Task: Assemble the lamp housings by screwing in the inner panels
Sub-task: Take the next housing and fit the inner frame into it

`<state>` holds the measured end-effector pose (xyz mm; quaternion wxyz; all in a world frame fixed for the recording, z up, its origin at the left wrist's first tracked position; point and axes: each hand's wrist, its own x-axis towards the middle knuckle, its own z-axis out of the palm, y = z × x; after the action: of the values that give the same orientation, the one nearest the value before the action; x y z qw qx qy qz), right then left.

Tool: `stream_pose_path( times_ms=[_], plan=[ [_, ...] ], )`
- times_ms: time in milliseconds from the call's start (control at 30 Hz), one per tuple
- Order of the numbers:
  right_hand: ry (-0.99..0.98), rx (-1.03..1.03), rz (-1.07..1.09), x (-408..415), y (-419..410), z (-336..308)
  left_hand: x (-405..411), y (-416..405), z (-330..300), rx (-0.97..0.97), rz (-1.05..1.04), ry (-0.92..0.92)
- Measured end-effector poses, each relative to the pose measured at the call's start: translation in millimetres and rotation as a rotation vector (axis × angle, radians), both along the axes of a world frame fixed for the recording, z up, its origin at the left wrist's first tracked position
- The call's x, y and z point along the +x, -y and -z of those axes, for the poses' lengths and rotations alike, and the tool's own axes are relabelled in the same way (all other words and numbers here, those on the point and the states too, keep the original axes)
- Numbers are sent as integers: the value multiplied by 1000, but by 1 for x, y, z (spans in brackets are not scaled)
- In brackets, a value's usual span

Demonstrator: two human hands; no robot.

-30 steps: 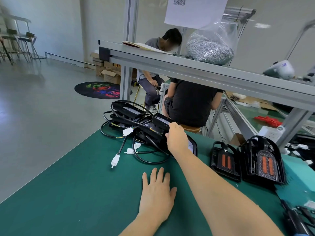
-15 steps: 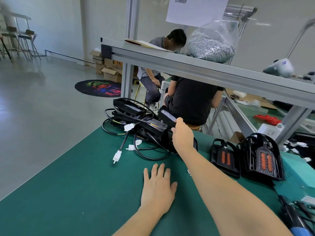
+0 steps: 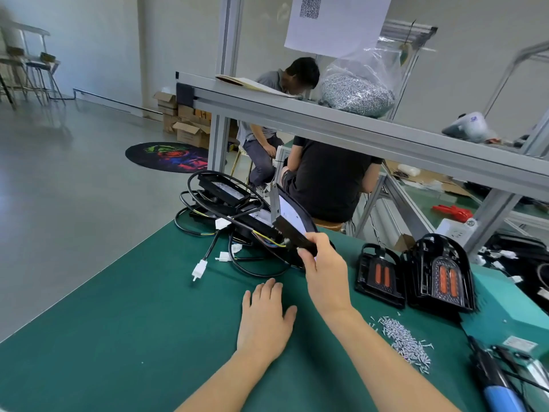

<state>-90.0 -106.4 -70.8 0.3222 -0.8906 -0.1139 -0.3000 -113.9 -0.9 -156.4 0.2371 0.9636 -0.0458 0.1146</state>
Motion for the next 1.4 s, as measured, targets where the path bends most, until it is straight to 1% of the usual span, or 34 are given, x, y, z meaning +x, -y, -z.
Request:
stream_pose_path(
  times_ms=[33, 67, 100, 200, 233, 300, 367, 433, 467, 567, 600, 733, 833, 1000, 1067, 1267, 1400],
  plan=[
    [-2, -6, -9, -6, 0, 3, 0, -2, -2, -88, 8, 15],
    [-5, -4, -15, -12, 1, 6, 2, -5, -4, -248, 13, 27],
    [-6, 2, -21, -18, 2, 9, 3, -9, -9, -464, 1, 23],
    [0, 25, -34, -36, 7, 21, 8, -28, -29, -1198, -80, -54],
    [-5, 33, -36, -41, 10, 25, 10, -36, -36, -1384, -111, -58],
    [-22, 45, -42, -52, 16, 33, 14, -51, -49, -1627, -155, -40],
    [-21, 41, -48, -61, 23, 39, 16, -66, -57, -1750, -175, -26],
    [-12, 19, -48, -70, 31, 44, 19, -74, -58, -1780, -199, -42],
    [-6, 3, -51, -75, 33, 47, 20, -77, -58, -1751, -223, -62],
    [22, -72, -65, -87, 41, 55, 24, -74, -54, -1557, -285, -181],
    [35, -103, -73, -91, 44, 58, 23, -71, -52, -1524, -285, -225],
    [38, -167, -138, -105, 58, 65, 16, -58, -48, -1565, -184, -398],
    [36, -214, -212, -117, 69, 67, 13, -52, -44, -1563, -147, -476],
    [-10, -258, -264, -130, 86, 67, 9, -41, -41, -1361, 29, -658],
    [-12, -281, -278, -134, 91, 65, 9, -34, -39, -1338, 25, -670],
    [-37, -361, -293, -139, 104, 58, 7, -23, -31, -1322, -74, -665],
    [-8, -421, -301, -137, 107, 53, 5, -18, -28, -1321, -102, -606]
  ],
)
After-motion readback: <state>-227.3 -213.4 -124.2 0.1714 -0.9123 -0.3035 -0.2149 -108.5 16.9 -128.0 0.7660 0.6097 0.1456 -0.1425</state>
